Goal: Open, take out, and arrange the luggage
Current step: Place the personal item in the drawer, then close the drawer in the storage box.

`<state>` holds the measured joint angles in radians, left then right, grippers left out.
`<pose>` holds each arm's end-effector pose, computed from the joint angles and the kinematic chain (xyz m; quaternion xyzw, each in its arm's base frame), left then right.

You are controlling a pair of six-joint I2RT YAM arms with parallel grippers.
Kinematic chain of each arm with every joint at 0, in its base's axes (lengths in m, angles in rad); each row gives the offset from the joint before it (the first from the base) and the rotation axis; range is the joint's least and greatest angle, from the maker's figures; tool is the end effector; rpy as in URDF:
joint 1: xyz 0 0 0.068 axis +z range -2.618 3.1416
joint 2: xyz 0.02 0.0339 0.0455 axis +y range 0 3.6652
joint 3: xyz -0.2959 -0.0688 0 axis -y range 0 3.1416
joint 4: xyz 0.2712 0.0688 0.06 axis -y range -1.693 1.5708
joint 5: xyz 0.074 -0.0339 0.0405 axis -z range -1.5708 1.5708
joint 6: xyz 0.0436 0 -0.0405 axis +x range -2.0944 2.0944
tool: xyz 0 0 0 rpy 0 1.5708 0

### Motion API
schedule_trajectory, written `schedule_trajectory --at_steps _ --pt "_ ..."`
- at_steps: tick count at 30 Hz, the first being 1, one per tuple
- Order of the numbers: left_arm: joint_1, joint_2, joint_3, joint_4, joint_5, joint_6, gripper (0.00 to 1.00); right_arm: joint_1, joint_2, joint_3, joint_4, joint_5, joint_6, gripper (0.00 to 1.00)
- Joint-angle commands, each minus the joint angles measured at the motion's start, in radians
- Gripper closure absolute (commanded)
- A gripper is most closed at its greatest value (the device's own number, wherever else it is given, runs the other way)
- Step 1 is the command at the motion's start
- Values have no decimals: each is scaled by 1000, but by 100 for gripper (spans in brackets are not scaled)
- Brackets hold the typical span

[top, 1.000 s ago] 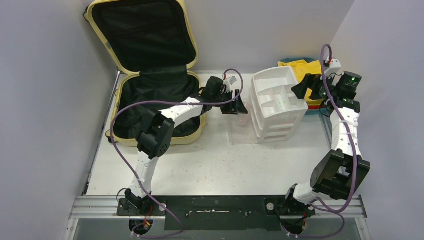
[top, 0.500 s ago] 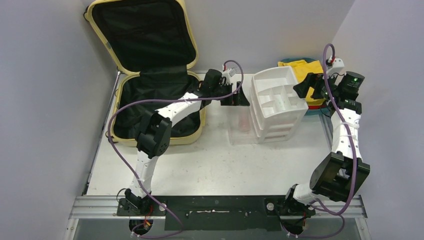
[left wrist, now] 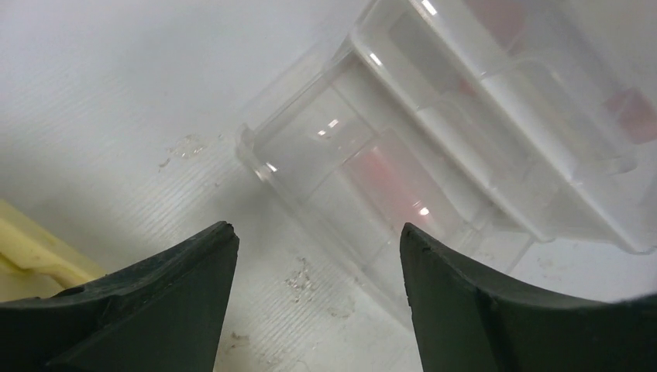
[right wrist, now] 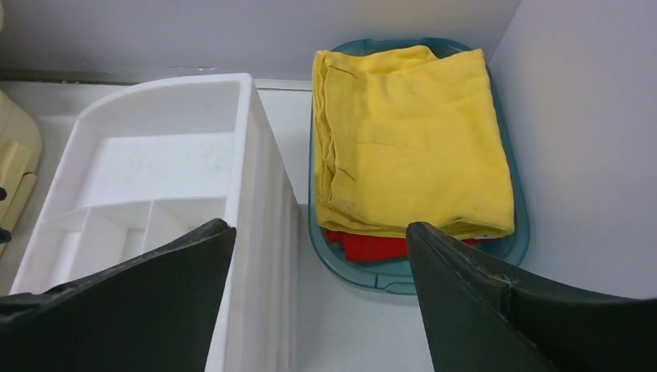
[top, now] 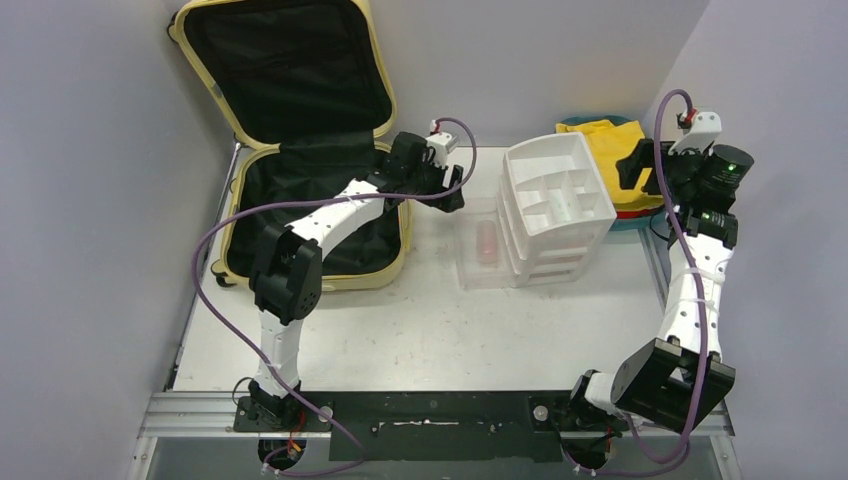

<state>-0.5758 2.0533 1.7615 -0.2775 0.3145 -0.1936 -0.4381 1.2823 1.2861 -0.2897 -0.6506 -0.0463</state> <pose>0.4385 -0.3007 0.2928 0.2384 0.8363 -0.3053 0.3879 0.2929 -0.1080 0.4275 -0.0402 0.7814 0.1122 0.6125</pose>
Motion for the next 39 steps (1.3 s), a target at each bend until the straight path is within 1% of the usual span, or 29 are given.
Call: schedule_trajectory --at_steps 1,2,3,4,5,9,13,16,20,28,34,39 --pt "-7 -1 -15 -72 -101 122 29 -14 27 1 27 91 -11 37" --pt "-7 5 -16 -80 -109 130 31 -14 41 5 19 115 -7 62" --pt "-7 13 -15 -87 -114 135 37 -14 55 7 14 135 3 83" --pt "-8 23 -14 -97 -116 142 41 -16 70 10 8 147 2 96" --pt "-9 27 -14 -102 -117 148 47 -16 84 12 1 154 -6 100" --pt "-10 37 -14 -128 -142 169 69 -18 171 31 -45 136 -19 100" --pt "-11 40 -26 -137 -162 174 87 -20 281 69 -120 28 -68 100" --pt "-16 47 -50 -130 -144 162 93 -18 332 61 -118 -4 -66 100" --pt "-26 79 -69 -123 -76 127 95 -18 382 52 -108 -46 -57 100" --pt "-46 143 -52 -111 -16 69 96 -11 442 27 -75 -153 -22 99" --pt "-46 156 -48 -41 66 -17 96 32 481 6 -41 -198 1 96" --pt "-47 157 -73 59 134 -112 96 75 511 -28 6 -242 36 92"
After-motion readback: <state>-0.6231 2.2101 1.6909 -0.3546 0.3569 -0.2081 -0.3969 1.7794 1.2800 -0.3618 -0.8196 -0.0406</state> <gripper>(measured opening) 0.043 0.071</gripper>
